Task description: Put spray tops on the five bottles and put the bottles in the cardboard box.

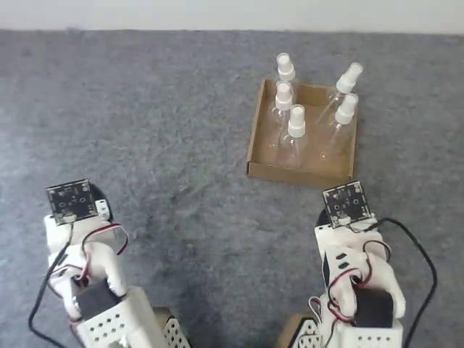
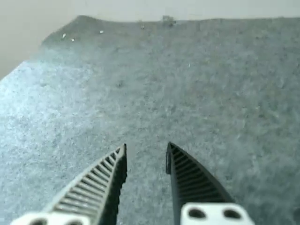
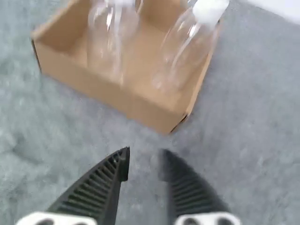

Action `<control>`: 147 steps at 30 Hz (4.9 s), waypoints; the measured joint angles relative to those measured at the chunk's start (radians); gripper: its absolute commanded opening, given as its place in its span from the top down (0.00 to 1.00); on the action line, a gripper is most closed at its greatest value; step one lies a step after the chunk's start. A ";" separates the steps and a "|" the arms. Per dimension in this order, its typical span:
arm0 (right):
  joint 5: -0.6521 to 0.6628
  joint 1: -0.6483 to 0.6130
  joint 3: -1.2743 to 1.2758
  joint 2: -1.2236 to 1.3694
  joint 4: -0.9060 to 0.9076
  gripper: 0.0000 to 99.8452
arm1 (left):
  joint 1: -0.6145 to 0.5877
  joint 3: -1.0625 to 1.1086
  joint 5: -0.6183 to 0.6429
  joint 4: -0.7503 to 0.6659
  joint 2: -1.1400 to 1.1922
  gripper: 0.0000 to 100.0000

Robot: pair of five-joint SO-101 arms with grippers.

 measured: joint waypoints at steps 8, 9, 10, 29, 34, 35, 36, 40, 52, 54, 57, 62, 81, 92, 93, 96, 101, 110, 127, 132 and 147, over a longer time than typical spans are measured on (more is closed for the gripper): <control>0.002 0.037 0.123 0.011 0.000 0.99 | 0.005 0.083 0.000 -0.071 0.002 0.83; 0.002 0.051 0.132 0.011 0.000 0.99 | 0.005 0.083 0.000 -0.072 0.002 0.85; 0.002 0.063 0.147 0.006 0.000 0.99 | 0.005 0.083 0.000 -0.072 0.002 0.88; 0.003 0.092 0.261 0.014 0.063 0.99 | 0.005 0.083 0.000 0.364 -0.009 0.98; 0.003 0.092 0.261 0.014 0.074 0.99 | 0.005 0.083 0.000 0.377 -0.043 0.98; 0.003 0.092 0.261 0.014 0.074 0.99 | 0.005 0.083 0.000 0.377 -0.046 0.98; 0.003 0.092 0.261 0.014 0.074 0.99 | 0.005 0.083 0.000 0.377 -0.046 0.98; 0.003 0.092 0.261 0.014 0.074 0.99 | 0.000 0.083 0.000 0.377 -0.052 0.98; 0.003 0.120 0.261 0.014 0.074 0.99 | 0.333 0.083 0.000 0.433 -0.057 0.98; 0.003 0.120 0.261 0.014 0.074 0.99 | 0.410 0.083 0.000 0.433 -0.057 0.98; 0.003 0.120 0.261 0.014 0.074 0.99 | 0.526 0.083 0.000 0.433 -0.057 0.98; 0.003 0.120 0.261 0.014 0.074 0.99 | 0.585 0.083 0.000 0.433 -0.057 0.98; 0.003 0.120 0.261 0.014 0.074 0.99 | 0.594 0.083 0.000 0.433 -0.057 0.98; 0.003 0.120 0.261 0.014 0.074 0.99 | 0.594 0.083 0.000 0.433 -0.058 0.98; 0.003 0.120 0.261 0.014 0.074 0.99 | 0.594 0.083 0.000 0.433 -0.058 0.98; 0.003 0.120 0.261 0.014 0.074 0.99 | 0.594 0.083 0.000 0.433 -0.058 0.98; 0.003 0.120 0.261 0.014 0.074 0.99 | 0.594 0.083 0.000 0.433 -0.058 0.98; 0.003 0.120 0.261 0.014 0.074 0.99 | 0.594 0.083 0.000 0.433 -0.058 0.98; 0.003 0.120 0.261 0.014 0.074 0.99 | 0.592 0.083 0.000 0.433 -0.058 0.98; 0.003 0.120 0.261 0.014 0.074 0.99 | 0.592 0.083 0.000 0.433 -0.058 0.98; 0.003 0.120 0.261 0.014 0.074 0.99 | 0.592 0.083 0.000 0.433 -0.058 0.98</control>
